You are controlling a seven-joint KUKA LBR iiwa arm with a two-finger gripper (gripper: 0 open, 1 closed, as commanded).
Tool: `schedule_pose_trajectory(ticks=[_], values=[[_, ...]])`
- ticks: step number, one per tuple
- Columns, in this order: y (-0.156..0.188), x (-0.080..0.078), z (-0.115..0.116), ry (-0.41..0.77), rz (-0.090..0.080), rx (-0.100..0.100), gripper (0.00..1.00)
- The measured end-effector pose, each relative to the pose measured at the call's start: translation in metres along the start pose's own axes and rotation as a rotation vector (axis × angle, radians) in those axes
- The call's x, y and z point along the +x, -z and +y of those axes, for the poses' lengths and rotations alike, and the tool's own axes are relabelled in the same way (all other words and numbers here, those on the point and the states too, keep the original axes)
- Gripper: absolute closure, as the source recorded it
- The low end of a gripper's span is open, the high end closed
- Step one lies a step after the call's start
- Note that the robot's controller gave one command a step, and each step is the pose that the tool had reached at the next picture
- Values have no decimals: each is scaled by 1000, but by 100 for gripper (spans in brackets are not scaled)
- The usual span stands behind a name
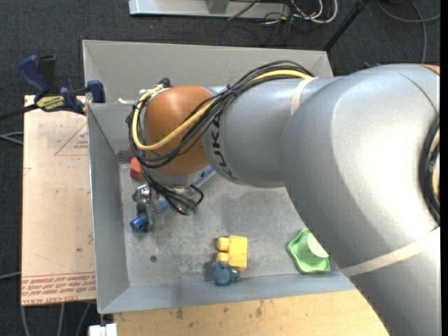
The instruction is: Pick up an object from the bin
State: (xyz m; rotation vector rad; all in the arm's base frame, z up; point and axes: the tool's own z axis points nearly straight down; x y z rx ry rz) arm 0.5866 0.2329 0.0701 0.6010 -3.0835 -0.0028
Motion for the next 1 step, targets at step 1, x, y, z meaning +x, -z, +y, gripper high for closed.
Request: schedule_pose_trajectory(ticks=[1], values=[[223,-12,-55,100,-14,4,100]])
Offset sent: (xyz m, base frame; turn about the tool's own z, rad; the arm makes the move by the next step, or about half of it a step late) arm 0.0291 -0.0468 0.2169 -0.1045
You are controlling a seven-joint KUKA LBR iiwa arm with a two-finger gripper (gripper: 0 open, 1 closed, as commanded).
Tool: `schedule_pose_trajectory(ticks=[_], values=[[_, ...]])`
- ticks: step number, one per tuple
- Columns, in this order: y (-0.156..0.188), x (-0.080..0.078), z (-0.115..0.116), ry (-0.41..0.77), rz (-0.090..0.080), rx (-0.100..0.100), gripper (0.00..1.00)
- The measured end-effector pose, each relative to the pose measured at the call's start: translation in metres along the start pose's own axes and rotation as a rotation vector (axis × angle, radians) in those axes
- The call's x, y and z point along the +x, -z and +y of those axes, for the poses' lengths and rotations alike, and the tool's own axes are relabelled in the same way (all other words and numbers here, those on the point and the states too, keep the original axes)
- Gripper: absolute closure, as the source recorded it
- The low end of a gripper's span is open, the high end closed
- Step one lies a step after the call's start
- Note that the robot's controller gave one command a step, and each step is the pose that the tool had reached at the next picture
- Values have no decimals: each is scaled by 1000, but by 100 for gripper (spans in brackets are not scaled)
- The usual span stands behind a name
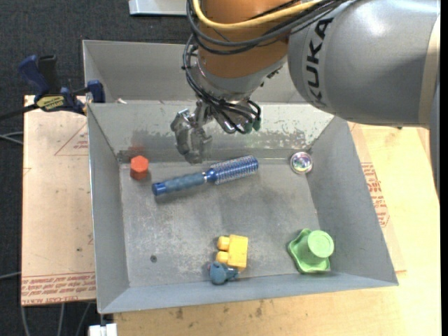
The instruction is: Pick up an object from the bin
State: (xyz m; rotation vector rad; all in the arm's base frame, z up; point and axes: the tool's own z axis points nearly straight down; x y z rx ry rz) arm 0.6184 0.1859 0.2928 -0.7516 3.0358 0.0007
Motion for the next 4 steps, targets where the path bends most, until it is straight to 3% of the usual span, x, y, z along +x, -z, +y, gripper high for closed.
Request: schedule_pose_trajectory(ticks=[1,2,3,4], values=[[-113,44,7,-366,17,-2,100],[34,-14,35,-351,0,-2,100],[-43,-18,11,-363,19,0,100],[-38,-19,12,-362,11,-1,0]])
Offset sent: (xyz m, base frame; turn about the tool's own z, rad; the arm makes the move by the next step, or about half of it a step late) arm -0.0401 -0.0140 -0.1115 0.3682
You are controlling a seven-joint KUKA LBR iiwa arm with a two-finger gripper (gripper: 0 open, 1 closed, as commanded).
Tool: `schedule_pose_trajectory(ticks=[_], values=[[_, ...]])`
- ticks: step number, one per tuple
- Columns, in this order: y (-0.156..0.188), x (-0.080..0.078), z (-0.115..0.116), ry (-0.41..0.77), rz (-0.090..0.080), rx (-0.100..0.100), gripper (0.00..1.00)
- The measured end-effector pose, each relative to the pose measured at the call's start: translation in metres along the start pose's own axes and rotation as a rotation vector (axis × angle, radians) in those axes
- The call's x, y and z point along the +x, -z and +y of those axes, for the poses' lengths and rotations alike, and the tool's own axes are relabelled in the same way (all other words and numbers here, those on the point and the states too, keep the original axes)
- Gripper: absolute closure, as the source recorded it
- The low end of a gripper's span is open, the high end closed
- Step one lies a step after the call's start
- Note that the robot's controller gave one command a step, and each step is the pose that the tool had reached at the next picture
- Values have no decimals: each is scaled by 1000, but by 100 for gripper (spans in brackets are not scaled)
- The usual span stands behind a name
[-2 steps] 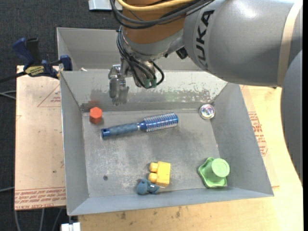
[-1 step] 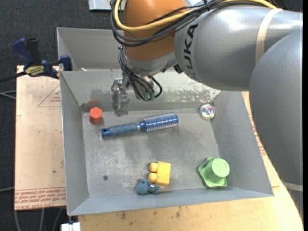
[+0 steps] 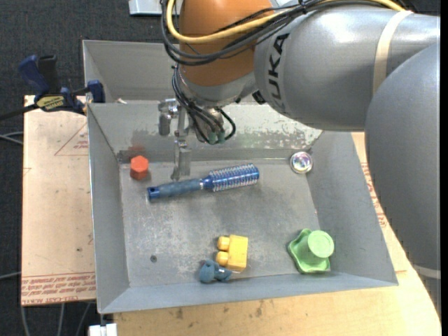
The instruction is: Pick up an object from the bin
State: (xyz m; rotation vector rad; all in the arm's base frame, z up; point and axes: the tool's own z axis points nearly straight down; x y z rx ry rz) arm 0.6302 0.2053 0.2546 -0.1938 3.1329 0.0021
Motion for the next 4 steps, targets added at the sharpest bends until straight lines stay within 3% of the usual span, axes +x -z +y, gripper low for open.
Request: schedule_pose_trajectory(ticks=[1,2,3,4], values=[[-80,31,-105,-48,8,3,0],[-189,-3,-120,118,5,0,0],[-184,-5,-120,117,-2,-1,100],[-48,-9,-128,180,-9,1,100]])
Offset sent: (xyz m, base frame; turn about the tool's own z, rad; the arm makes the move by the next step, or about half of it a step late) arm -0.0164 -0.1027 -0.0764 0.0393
